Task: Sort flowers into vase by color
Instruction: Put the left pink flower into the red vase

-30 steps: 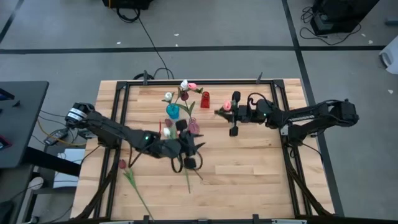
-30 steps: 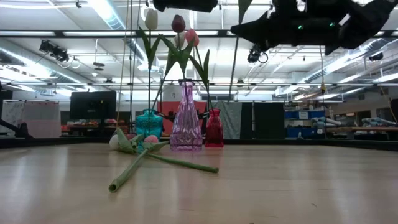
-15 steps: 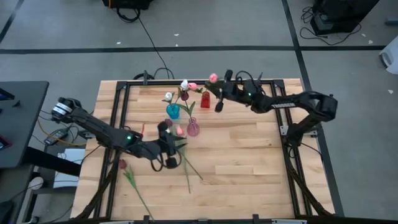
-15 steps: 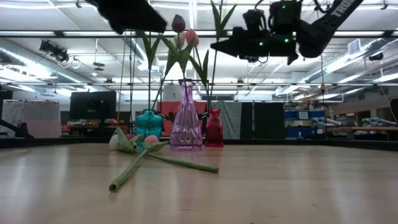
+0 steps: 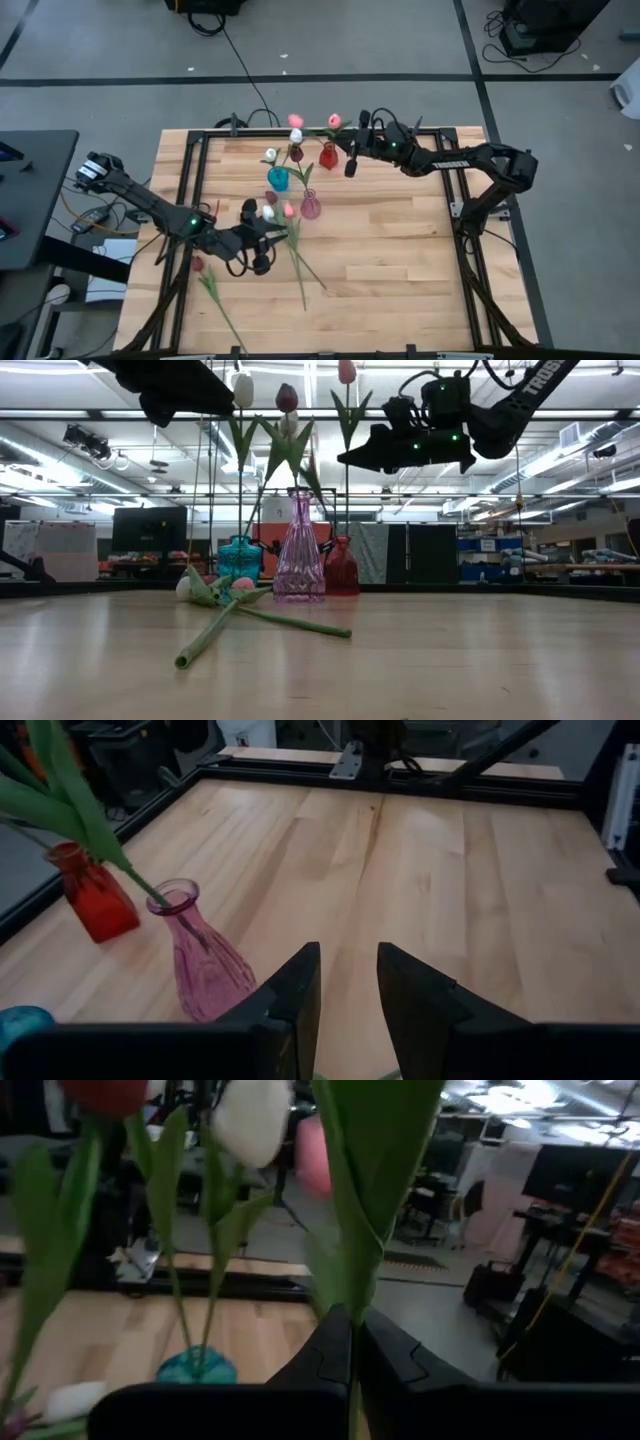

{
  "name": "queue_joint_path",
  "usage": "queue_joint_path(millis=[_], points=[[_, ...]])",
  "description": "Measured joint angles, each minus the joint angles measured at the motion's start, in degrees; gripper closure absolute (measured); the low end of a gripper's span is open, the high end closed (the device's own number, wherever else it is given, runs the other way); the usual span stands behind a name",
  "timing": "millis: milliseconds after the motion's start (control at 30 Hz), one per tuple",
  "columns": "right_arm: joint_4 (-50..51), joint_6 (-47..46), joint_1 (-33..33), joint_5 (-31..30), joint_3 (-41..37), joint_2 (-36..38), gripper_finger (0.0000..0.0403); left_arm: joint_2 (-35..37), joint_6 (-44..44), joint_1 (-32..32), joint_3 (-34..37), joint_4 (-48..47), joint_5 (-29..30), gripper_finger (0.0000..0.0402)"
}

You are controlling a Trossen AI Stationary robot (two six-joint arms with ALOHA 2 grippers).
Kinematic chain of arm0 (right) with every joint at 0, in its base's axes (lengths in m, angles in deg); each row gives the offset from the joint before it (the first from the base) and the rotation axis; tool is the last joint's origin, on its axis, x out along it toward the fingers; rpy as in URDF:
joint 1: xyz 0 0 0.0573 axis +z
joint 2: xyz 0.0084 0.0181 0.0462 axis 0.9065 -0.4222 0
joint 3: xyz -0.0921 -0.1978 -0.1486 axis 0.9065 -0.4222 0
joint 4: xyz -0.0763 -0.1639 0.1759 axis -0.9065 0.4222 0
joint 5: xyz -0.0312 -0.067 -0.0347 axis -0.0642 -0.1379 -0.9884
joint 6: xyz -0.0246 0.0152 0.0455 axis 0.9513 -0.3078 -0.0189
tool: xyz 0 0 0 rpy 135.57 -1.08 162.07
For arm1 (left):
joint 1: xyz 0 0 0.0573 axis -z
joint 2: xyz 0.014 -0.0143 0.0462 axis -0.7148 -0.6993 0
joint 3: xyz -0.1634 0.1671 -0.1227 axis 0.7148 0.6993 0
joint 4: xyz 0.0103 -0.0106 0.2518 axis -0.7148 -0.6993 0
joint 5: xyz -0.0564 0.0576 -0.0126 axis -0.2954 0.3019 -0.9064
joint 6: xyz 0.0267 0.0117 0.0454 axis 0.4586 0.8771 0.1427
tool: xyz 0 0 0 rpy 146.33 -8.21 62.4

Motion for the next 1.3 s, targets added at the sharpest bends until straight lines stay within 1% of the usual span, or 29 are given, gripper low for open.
queue_joint_path(millis=[167,633,767,900,1033,1167,1300], points=[[-0.8,2.9,1.0,-1.5,0.0,1.9,0.0387,0.0,-0.2,0.1,0.0,0.0,-0.1,0.0296],[-2.1,3.1,-0.8,-1.4,0.0,2.5,0.0386,0.0,-1.3,0.1,0.0,0.0,-0.1,0.0296],[-2.8,1.6,-1.5,-1.1,0.0,1.2,0.0386,0.0,-1.2,0.1,0.0,0.0,0.0,0.0296],[-5.7,-0.1,-1.9,-0.4,0.0,-1.3,0.0386,-0.1,-1.3,0.1,0.0,-0.1,0.0,0.0296],[-5.5,-0.9,-2.0,-0.5,0.0,-3.6,0.0386,-0.1,-1.5,0.1,0.0,0.1,-0.1,0.0296],[-5.4,-1.6,-2.4,-2.4,0.0,-6.6,0.0383,-0.1,-2.7,0.1,0.0,-0.1,-1.0,0.0296],[-5.4,-3.1,-3.6,-3.8,0.0,-10.1,0.0366,-0.1,-5.5,0.1,0.0,-1.0,-1.3,0.0296]])
